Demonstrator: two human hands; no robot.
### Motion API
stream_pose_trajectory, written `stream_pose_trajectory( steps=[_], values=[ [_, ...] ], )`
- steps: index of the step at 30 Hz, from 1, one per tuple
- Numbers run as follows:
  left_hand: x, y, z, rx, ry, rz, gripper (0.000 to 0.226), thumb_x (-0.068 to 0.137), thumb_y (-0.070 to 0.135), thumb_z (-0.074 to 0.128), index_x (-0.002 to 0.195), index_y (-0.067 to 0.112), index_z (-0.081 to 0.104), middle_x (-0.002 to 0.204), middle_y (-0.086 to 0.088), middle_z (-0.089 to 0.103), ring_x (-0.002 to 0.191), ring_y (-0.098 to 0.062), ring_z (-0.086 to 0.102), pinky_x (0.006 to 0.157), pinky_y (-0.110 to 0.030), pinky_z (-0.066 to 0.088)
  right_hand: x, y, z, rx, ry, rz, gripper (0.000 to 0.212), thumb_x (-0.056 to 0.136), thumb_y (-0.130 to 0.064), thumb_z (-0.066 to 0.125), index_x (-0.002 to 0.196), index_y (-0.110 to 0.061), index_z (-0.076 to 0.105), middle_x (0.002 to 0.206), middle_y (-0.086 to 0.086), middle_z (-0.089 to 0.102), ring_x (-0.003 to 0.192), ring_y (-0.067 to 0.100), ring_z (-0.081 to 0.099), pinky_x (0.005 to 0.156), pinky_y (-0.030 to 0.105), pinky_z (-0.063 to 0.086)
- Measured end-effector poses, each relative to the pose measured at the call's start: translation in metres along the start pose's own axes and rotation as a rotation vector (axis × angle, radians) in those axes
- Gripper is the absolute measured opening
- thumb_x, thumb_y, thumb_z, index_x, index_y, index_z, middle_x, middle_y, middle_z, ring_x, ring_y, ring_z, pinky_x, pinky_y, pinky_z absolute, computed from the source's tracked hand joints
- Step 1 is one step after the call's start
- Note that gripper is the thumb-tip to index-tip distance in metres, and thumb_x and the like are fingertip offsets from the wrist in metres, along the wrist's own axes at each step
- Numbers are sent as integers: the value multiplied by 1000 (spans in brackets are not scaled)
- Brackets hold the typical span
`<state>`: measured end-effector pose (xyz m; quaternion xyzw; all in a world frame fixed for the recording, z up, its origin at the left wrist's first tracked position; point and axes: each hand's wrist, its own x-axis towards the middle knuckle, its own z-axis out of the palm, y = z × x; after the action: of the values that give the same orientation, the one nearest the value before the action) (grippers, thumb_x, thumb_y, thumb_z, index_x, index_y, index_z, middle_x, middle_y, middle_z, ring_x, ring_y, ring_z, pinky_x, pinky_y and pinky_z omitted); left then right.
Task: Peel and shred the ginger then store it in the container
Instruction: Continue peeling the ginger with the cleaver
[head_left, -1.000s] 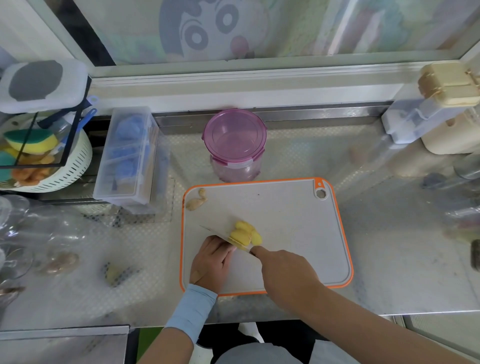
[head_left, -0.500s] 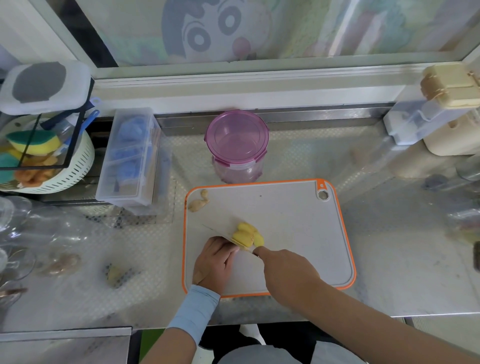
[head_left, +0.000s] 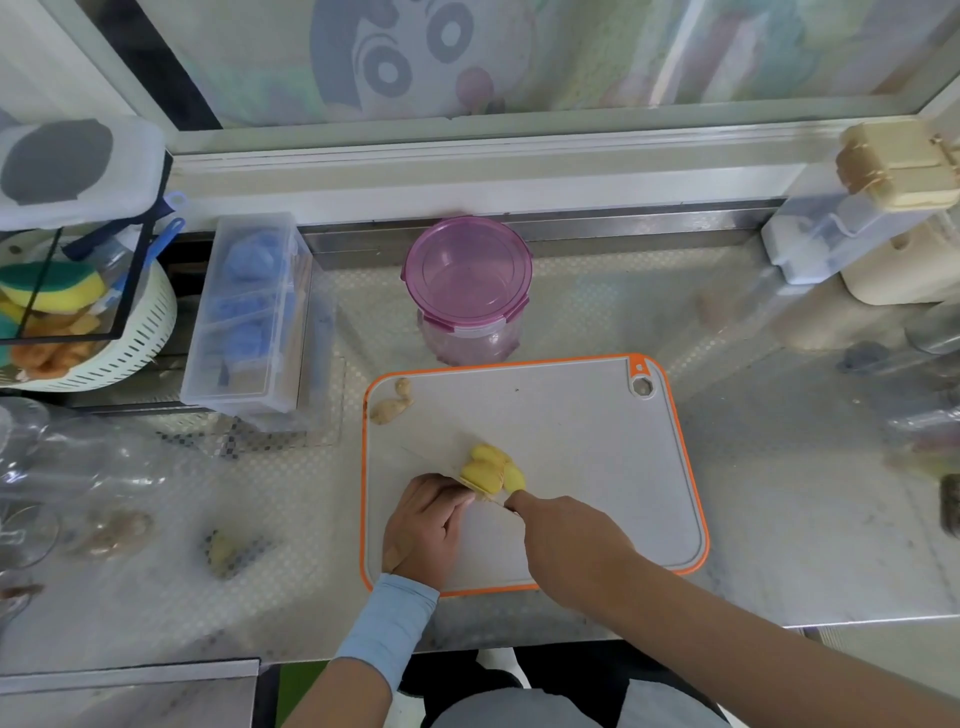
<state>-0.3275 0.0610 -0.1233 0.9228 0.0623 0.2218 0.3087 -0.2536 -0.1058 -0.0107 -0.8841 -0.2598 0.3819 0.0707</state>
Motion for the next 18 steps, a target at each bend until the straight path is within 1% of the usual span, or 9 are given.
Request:
stream_pose_trajectory(
  steps=[3,5,7,11,15,18],
  values=[
    [1,2,-1,4,6,-6,15,87,12,61,82,11,76,89,-1,68,89,-19,59,78,-23,47,2,-1,1,10,3,-2,48,86,1,40,128,-21,42,72,0,45,60,21,46,48,31,31],
    [0,2,-1,14,0,-8,15,87,12,61,83,11,76,89,-2,68,89,-19,58,78,-22,47,4,-1,2,23,5,-3,48,86,0,39,128,-23,42,72,0,44,62,22,47,47,31,29],
    [0,2,0,12,1,-6,15,87,12,61,83,11,76,89,-1,68,89,-19,59,77,-23,47,5,-1,1,26,5,-5,48,86,1,39,127,-23,42,72,0,44,59,21,45,46,30,29],
    [-1,0,1,10,5,4,11,85,9,64,83,10,75,89,-3,68,89,-21,59,76,-27,49,4,0,3,18,4,-11,44,85,2,41,123,-20,42,71,1,45,57,20,44,46,31,29],
    [0,0,1,12,8,-9,9,82,5,68,83,10,76,89,-4,69,89,-21,60,78,-25,48,6,-1,4,19,5,-11,42,85,3,41,121,-18,42,70,1,45,58,21,44,46,31,28],
    [-2,0,2,10,0,-24,11,83,5,67,83,11,76,89,-3,69,89,-21,60,77,-26,49,11,-2,7,40,2,6,43,85,4,40,122,-18,42,69,2,44,55,18,42,45,29,28]
  ],
)
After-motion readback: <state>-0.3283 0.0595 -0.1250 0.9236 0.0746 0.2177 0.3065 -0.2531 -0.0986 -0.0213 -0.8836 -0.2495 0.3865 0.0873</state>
